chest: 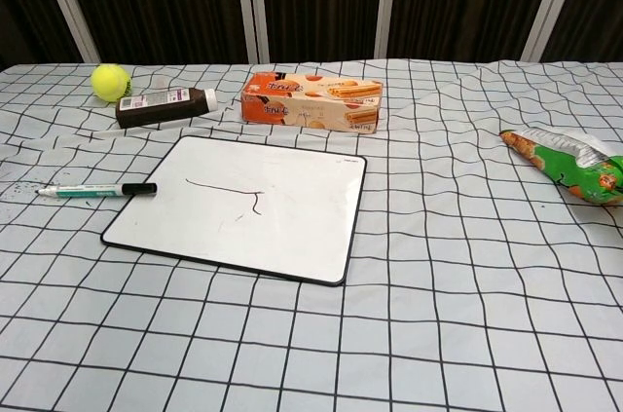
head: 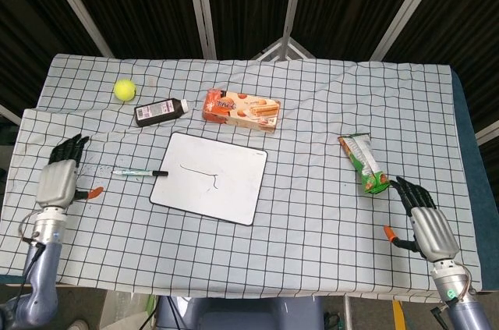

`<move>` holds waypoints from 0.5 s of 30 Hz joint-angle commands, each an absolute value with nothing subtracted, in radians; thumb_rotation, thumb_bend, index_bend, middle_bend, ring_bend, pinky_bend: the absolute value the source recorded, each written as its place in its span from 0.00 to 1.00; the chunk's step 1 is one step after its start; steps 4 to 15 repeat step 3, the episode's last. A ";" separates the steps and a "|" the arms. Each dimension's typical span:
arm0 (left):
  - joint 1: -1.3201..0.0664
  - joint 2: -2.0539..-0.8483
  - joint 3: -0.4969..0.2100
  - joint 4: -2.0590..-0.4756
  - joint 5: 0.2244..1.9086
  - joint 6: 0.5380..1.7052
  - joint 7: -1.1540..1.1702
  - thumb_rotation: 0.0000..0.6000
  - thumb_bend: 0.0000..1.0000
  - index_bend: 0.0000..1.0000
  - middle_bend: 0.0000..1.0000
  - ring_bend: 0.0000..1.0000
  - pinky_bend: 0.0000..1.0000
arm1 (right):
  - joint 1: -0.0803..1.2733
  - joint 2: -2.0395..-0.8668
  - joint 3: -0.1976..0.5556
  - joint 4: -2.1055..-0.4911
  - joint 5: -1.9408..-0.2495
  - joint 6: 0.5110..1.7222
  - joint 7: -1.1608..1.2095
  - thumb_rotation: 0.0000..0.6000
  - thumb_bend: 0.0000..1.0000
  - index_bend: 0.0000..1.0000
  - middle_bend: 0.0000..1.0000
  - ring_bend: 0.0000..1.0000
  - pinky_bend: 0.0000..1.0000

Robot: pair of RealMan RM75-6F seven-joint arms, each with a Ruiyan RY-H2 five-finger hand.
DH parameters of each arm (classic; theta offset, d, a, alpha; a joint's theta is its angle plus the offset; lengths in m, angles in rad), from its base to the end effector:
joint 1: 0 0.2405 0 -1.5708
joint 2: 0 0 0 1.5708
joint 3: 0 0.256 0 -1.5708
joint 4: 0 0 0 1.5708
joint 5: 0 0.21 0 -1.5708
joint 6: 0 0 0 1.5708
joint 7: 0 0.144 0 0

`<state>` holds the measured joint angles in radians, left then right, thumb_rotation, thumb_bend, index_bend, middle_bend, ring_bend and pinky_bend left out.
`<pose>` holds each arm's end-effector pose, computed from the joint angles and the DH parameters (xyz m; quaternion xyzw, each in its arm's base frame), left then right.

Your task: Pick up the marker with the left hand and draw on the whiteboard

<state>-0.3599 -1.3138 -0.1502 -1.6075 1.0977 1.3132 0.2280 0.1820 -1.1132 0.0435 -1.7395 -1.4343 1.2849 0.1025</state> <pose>-0.2788 0.2756 0.0994 -0.5649 -0.4397 -0.3662 0.5946 -0.2844 -0.2024 0.1243 0.5922 -0.4972 0.4029 0.4897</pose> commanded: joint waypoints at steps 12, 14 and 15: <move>-0.232 -1.189 -0.045 -1.735 1.261 1.490 0.255 1.00 0.15 0.00 0.00 0.00 0.00 | 0.178 -1.116 0.043 -1.743 -1.433 1.292 0.091 1.00 0.33 0.00 0.00 0.00 0.00; -0.232 -1.189 -0.045 -1.735 1.261 1.490 0.255 1.00 0.15 0.00 0.00 0.00 0.00 | 0.178 -1.116 0.043 -1.743 -1.433 1.292 0.091 1.00 0.33 0.00 0.00 0.00 0.00; -0.232 -1.189 -0.045 -1.735 1.261 1.490 0.255 1.00 0.15 0.00 0.00 0.00 0.00 | 0.178 -1.116 0.043 -1.743 -1.433 1.292 0.091 1.00 0.33 0.00 0.00 0.00 0.00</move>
